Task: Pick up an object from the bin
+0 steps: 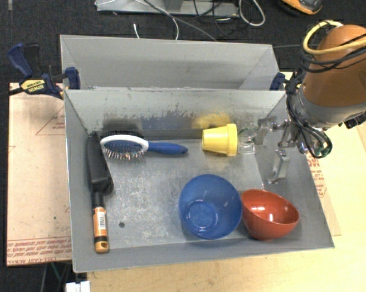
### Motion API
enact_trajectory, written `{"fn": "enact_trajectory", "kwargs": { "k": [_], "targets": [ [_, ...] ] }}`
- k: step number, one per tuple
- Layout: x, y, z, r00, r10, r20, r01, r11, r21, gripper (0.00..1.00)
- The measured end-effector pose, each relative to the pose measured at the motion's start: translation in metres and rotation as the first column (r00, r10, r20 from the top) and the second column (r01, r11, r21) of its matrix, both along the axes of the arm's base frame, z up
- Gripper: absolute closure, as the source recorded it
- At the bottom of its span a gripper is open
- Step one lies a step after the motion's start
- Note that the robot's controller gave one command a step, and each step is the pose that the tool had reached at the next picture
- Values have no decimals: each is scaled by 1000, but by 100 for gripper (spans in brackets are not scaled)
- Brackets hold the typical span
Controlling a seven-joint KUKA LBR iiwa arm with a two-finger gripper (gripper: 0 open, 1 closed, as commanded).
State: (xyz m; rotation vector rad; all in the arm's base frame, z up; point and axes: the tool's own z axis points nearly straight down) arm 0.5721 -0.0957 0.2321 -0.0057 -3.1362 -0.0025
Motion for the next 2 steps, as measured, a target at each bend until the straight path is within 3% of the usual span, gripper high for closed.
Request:
{"fn": "enact_trajectory", "kwargs": {
  "k": [1,2],
  "targets": [
    [2,1,4,1000,3,7,-3,1000,-1,0],
    [51,54,-122,1000,-12,11,12,1000,1,0]
  ]
}}
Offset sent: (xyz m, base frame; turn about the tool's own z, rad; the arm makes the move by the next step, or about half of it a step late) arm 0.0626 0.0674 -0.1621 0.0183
